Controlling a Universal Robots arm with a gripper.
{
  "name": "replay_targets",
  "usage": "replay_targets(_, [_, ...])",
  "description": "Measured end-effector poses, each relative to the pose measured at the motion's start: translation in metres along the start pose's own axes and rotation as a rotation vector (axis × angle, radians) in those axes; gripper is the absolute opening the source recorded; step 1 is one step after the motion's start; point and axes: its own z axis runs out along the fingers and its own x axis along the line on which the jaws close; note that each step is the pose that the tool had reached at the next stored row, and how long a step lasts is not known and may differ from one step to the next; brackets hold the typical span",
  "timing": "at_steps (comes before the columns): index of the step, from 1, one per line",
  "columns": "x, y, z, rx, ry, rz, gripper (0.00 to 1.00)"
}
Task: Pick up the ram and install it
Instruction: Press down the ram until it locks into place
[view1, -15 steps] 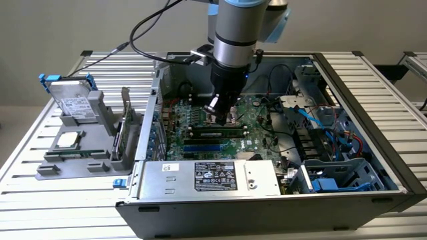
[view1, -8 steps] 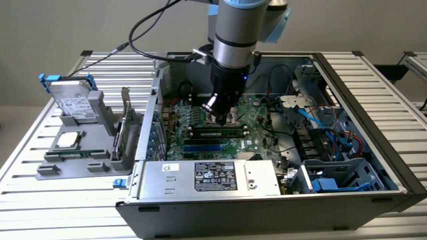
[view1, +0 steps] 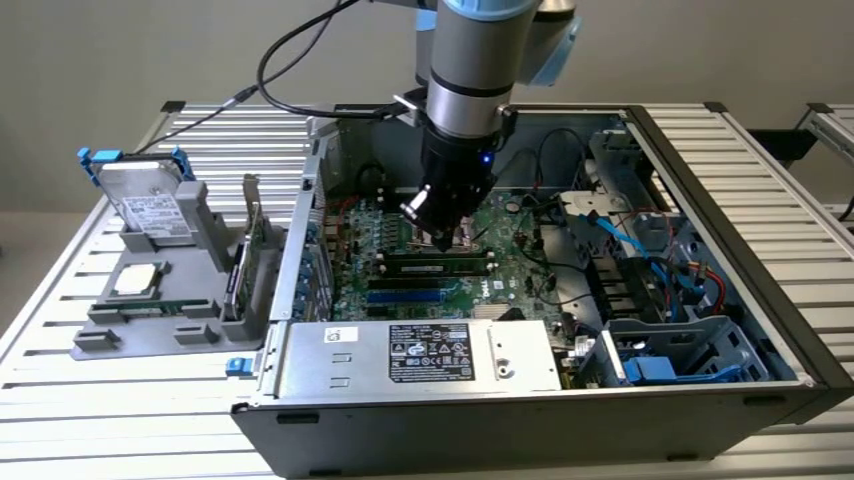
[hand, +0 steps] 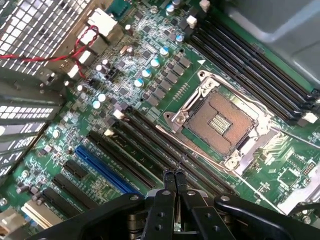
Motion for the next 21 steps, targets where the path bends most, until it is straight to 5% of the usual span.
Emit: replay_targets(21, [-0.0002, -0.0002, 0.0037, -0.0144, -0.0199, 0.350, 0.10])
